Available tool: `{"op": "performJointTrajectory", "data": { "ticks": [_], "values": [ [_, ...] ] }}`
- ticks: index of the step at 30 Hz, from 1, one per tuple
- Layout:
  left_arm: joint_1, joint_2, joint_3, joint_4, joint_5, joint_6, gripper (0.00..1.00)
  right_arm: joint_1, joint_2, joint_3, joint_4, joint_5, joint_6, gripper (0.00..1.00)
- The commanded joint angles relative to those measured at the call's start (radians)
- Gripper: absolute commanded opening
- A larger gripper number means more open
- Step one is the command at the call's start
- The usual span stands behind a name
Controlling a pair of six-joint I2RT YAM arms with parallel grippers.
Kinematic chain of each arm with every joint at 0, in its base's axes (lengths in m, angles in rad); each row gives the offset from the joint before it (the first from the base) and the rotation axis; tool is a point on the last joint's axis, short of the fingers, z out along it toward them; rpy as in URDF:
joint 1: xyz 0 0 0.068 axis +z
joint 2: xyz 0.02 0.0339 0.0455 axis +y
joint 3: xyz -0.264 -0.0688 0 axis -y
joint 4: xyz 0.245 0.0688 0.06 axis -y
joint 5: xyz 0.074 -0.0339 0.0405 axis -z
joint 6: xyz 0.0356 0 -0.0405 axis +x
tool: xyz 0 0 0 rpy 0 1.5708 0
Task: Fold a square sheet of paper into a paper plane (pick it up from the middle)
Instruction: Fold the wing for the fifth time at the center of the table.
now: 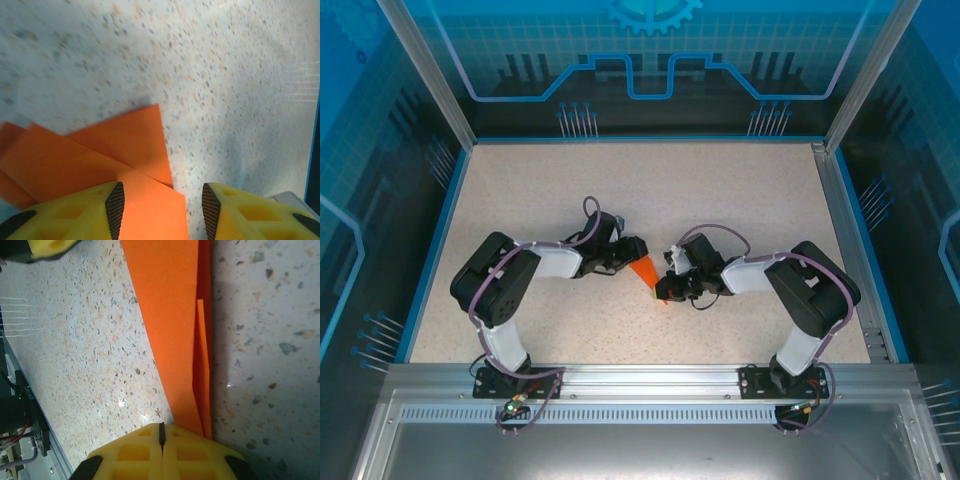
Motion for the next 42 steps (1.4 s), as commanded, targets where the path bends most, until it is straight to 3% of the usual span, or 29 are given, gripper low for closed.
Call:
{"op": "performJointTrajectory", "data": {
  "ticks": [1, 18, 27, 33, 42],
  "values": [
    [0.052, 0.04, 0.016, -0.107, -0.119, 0.046, 0.49, -0.014, 0.022, -0.034, -0.173, 0.085, -0.023, 0.0],
    [0.119, 0.021, 0.114, -0.258, -0.129, 0.122, 0.49, -0.015, 0.04, -0.014, -0.153, 0.051, -0.019, 0.0],
    [0.111, -0.204, 0.103, -0.312, -0.122, 0.117, 0.52, -0.013, 0.047, 0.009, -0.144, 0.043, -0.004, 0.0],
    [0.014, -0.291, 0.073, -0.288, -0.056, 0.122, 0.47, -0.014, 0.048, 0.011, -0.144, 0.054, 0.012, 0.0],
    [-0.097, -0.106, 0.08, -0.191, -0.017, 0.075, 0.44, -0.014, 0.041, 0.012, -0.155, 0.054, 0.017, 0.0]
  ]
}}
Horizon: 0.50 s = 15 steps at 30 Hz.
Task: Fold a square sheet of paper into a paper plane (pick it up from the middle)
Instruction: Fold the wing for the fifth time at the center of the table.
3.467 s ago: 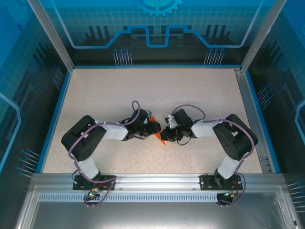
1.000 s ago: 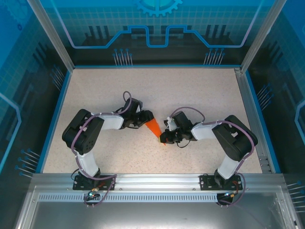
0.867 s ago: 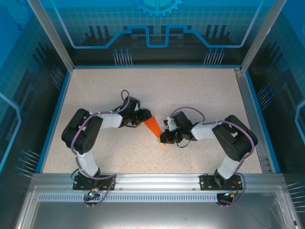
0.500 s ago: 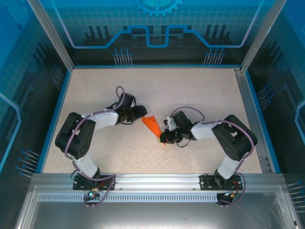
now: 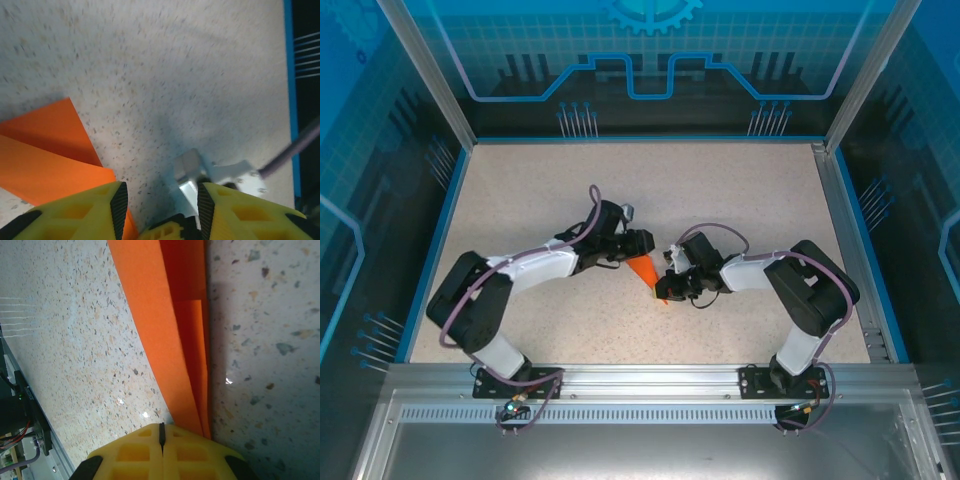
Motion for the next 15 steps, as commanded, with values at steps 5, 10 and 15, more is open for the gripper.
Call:
{"op": "performJointTrajectory", "data": {
  "ticks": [5, 10, 15],
  "values": [
    [-0.008, 0.153, -0.018, 0.07, -0.017, -0.039, 0.45, -0.012, -0.002, -0.014, -0.139, 0.062, 0.005, 0.0],
    [-0.008, 0.223, 0.005, 0.007, -0.074, -0.034, 0.44, -0.011, -0.059, 0.02, -0.17, 0.03, -0.001, 0.02],
    [-0.007, 0.236, -0.038, 0.032, -0.074, -0.056, 0.43, -0.013, -0.092, 0.105, -0.215, 0.023, 0.003, 0.04]
  ]
}}
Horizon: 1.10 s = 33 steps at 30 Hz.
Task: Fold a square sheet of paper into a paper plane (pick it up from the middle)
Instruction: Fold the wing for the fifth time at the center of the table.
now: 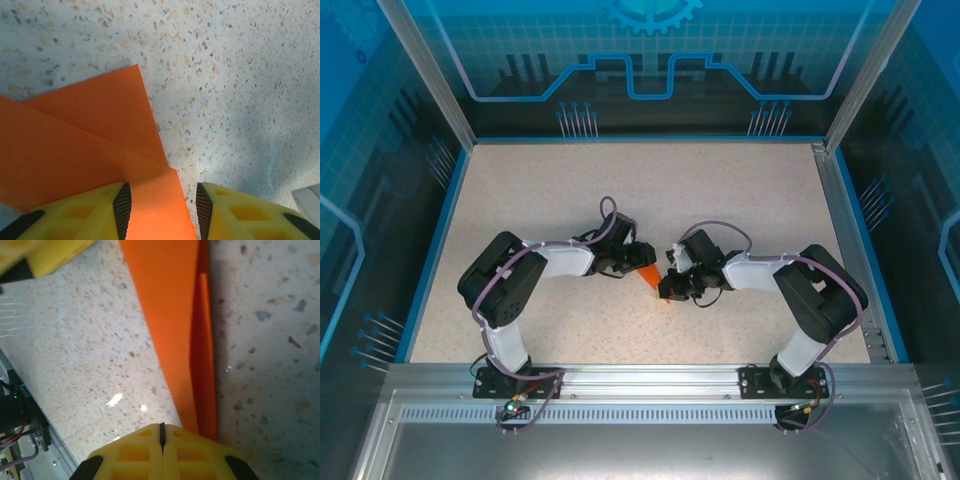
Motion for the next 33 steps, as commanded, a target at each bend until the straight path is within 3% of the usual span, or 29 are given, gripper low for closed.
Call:
{"op": "performJointTrajectory", "data": {
  "ticks": [1, 10, 15, 27, 33],
  "values": [
    [-0.002, 0.048, -0.047, -0.02, -0.052, -0.027, 0.43, -0.014, -0.02, 0.086, -0.076, 0.001, 0.004, 0.04],
    [-0.002, 0.031, -0.077, 0.002, -0.043, -0.031, 0.44, -0.024, 0.168, 0.234, -0.093, -0.006, -0.002, 0.06],
    [-0.002, 0.047, -0.073, -0.001, -0.038, -0.022, 0.44, -0.054, 0.209, 0.153, -0.014, -0.027, 0.022, 0.06],
    [-0.003, 0.06, -0.082, -0.011, -0.064, -0.035, 0.43, -0.092, 0.12, -0.023, -0.006, -0.12, -0.029, 0.1],
    [-0.002, 0.054, -0.076, -0.029, -0.074, -0.033, 0.44, -0.097, 0.053, -0.084, -0.103, -0.081, -0.092, 0.1]
  ]
}}
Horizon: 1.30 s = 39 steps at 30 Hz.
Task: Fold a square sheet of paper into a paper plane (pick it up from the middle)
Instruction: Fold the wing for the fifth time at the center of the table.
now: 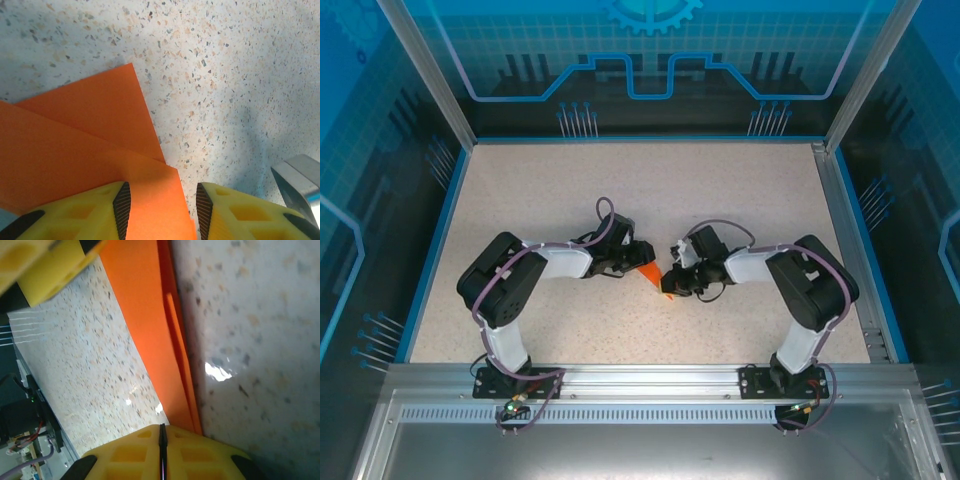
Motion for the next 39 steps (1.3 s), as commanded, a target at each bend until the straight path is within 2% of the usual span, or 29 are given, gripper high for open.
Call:
{"op": "performJointTrajectory", "data": {
  "ticks": [1, 7, 13, 19, 25, 30, 39],
  "values": [
    [-0.006, 0.053, -0.043, -0.106, -0.061, 0.006, 0.43, -0.014, -0.037, -0.076, -0.173, 0.024, -0.051, 0.1],
    [-0.007, 0.054, -0.031, -0.106, -0.051, 0.017, 0.44, -0.039, -0.109, -0.109, -0.202, 0.038, -0.067, 0.1],
    [-0.006, 0.049, -0.023, -0.11, -0.036, 0.026, 0.44, -0.044, -0.154, -0.028, -0.165, -0.003, -0.031, 0.13],
    [-0.007, 0.042, -0.02, -0.11, -0.033, 0.02, 0.44, -0.035, -0.087, 0.083, -0.136, -0.02, 0.002, 0.14],
    [-0.007, 0.037, -0.008, -0.112, -0.023, 0.021, 0.46, -0.019, 0.049, 0.145, -0.119, -0.044, -0.003, 0.16],
    [-0.006, 0.021, 0.0, -0.116, -0.014, 0.027, 0.49, -0.019, 0.112, 0.124, -0.165, 0.028, -0.034, 0.16],
    [-0.006, -0.038, 0.052, -0.198, -0.037, 0.08, 0.54, -0.015, 0.085, -0.02, -0.085, 0.029, -0.008, 0.16]
  ]
}}
